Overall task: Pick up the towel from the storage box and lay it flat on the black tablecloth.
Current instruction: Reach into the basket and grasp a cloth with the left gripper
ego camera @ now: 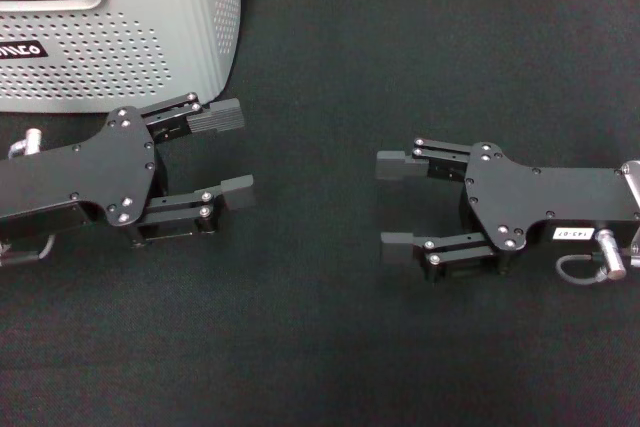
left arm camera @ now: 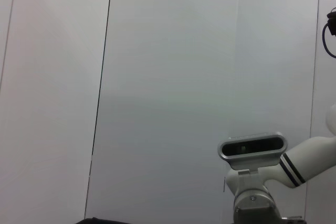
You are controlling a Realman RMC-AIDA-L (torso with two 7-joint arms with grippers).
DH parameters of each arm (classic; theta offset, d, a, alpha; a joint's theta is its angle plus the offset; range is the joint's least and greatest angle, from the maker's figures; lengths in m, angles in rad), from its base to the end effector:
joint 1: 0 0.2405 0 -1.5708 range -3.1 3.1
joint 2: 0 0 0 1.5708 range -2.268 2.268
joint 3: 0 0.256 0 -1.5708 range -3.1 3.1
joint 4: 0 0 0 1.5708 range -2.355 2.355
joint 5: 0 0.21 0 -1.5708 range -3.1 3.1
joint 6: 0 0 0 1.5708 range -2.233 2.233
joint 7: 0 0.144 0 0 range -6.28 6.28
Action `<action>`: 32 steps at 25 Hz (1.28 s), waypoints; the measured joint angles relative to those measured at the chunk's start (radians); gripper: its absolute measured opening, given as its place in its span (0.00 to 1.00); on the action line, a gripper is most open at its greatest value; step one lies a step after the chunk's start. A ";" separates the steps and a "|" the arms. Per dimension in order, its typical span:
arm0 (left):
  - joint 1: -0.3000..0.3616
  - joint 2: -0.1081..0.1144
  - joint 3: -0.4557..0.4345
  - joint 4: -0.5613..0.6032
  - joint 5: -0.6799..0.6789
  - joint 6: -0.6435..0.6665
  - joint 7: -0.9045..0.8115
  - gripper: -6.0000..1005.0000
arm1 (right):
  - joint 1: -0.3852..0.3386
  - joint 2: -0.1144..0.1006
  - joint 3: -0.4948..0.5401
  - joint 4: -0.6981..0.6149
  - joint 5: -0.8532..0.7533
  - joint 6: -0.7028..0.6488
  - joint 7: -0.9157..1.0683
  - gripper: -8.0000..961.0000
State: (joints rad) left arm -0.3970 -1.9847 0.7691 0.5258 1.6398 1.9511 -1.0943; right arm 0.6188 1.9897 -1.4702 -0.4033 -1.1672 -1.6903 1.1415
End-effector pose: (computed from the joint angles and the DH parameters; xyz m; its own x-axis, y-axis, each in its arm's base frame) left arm -0.2627 0.2673 0.0427 0.6349 0.0739 0.7691 0.2232 -0.9705 -0.0909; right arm 0.1858 0.3041 -0.0346 0.6855 -0.1817 -0.7051 -0.1130 -0.9832 0.1435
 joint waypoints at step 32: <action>-0.085 -0.074 -0.165 1.031 0.515 -0.577 -0.923 0.72 | -0.114 0.017 0.132 0.047 0.006 0.113 -0.086 0.90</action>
State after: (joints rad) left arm -0.4816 -2.0589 0.6037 1.5566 2.1551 1.3736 -2.0173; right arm 0.5046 2.0068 -1.3378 -0.3564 -1.1610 -1.5778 1.0557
